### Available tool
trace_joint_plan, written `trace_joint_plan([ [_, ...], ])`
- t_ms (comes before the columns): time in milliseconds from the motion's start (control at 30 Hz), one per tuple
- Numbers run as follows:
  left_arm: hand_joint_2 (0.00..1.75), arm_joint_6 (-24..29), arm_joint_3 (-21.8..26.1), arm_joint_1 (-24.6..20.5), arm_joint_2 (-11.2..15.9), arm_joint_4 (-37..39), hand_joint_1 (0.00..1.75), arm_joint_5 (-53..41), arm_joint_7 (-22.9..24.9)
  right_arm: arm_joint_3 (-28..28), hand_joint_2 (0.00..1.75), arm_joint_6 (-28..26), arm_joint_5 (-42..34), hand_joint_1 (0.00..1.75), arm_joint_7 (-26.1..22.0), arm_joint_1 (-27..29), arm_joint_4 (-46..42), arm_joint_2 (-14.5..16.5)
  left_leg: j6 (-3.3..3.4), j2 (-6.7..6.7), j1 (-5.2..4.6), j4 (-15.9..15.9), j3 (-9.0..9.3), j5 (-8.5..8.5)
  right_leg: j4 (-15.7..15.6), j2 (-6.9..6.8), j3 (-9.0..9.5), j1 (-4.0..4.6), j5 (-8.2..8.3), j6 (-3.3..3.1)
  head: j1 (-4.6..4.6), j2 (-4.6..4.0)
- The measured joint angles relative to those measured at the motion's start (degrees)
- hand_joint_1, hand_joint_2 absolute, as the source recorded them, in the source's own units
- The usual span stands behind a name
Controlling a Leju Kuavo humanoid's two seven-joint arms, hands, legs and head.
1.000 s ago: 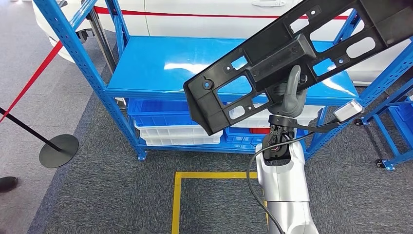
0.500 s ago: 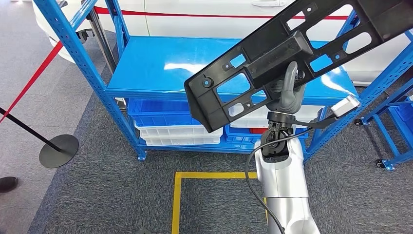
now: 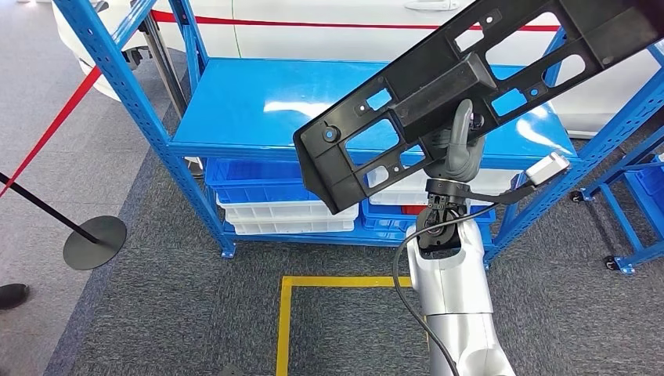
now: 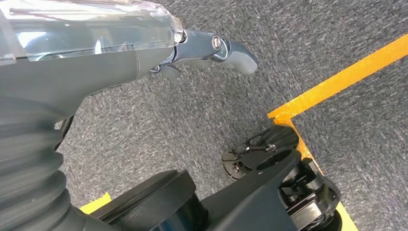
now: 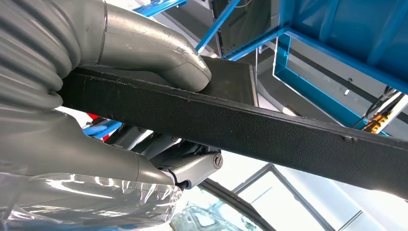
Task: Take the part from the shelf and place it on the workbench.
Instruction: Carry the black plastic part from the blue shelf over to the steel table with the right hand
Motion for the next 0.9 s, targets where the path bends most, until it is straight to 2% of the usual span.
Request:
trace_joint_plan([
  [533, 1.75, 0.0, 1.13, 0.06, 0.0, 0.0, 0.0, 0.66, 0.09, 0.0, 1.75, -0.82, 0.13, 1.75, 0.09, -0.28, 0.42, 0.01, 0.0, 0.0, 0.0, 0.0, 0.0, 0.0, 0.0, 0.0, 0.0, 0.0, 0.0, 0.0, 0.0, 0.01],
  [900, 1.75, -0.66, 1.57, 0.02, -0.04, 0.0, 0.0, 0.49, 2.37, 0.0, 1.75, -1.39, 0.18, 1.75, 0.28, -0.22, 0.03, -0.03, 0.0, 0.0, 0.0, 0.0, 0.01, 0.0, -0.01, 0.0, 0.0, -0.01, 0.0, 0.0, 0.0, -0.01],
])
